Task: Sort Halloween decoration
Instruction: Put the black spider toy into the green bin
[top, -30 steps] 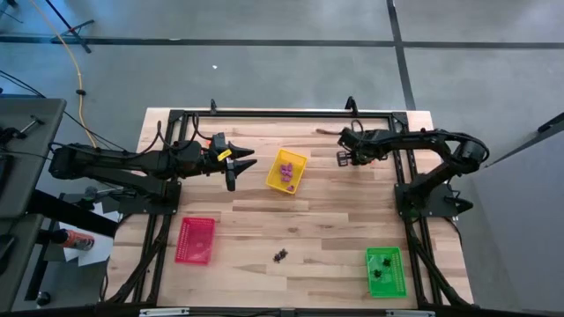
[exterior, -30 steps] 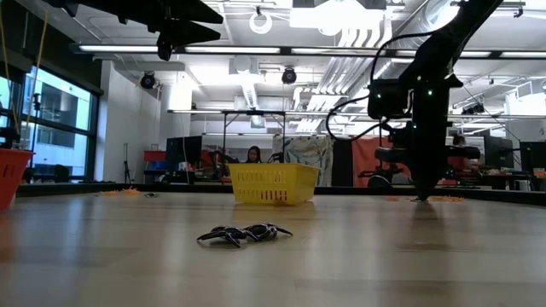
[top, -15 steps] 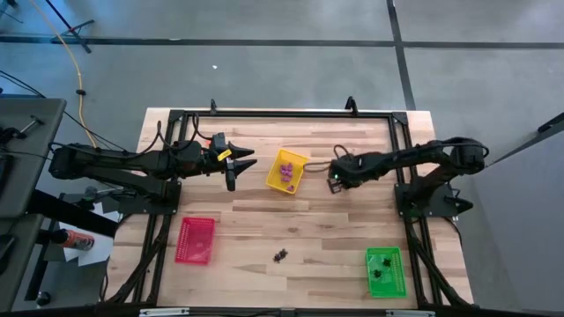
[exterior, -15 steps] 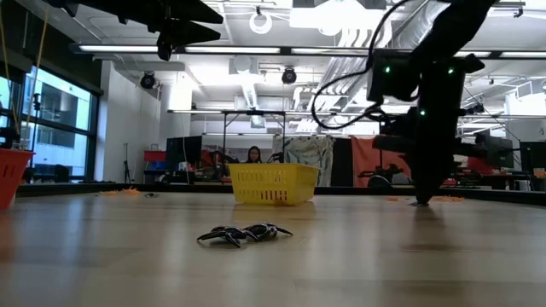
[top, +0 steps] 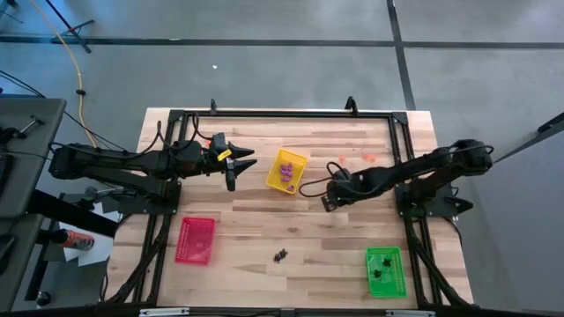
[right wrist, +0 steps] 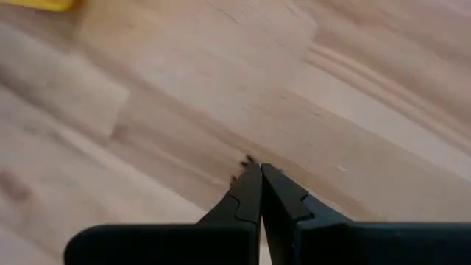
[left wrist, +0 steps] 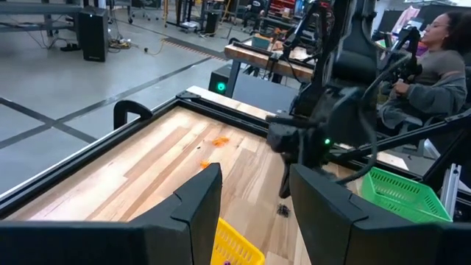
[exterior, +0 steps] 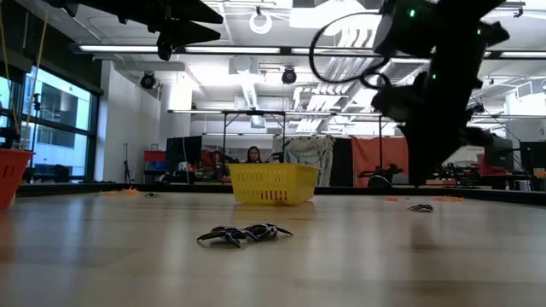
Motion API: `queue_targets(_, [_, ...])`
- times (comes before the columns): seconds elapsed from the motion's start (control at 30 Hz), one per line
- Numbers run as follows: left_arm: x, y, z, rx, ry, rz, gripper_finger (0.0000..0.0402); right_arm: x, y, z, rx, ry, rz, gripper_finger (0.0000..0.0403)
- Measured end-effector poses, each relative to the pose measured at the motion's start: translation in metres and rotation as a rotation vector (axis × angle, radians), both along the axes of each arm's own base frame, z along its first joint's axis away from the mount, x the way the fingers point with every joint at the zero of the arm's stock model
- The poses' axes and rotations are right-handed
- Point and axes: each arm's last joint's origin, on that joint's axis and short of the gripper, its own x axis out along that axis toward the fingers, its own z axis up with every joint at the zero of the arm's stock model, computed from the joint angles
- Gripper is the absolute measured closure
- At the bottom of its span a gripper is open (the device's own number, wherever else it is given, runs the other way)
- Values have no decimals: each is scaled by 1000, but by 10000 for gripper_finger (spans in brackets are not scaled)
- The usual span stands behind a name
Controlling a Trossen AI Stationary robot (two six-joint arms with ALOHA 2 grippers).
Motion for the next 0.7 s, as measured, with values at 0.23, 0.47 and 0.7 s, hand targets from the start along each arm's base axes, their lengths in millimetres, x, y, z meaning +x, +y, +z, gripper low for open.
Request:
queue_targets(0.23, [0, 0, 0, 0, 4, 0, 250, 3, 0, 21, 10, -40, 298, 399])
queue_targets(0.47, [0, 0, -2, -1, 18, 0, 250, 6, -7, 17, 63, -34, 612, 316])
queue_targets(0.7, [0, 0, -3, -2, 33, 0, 250, 9, -8, 7, -118, 34, 937, 191])
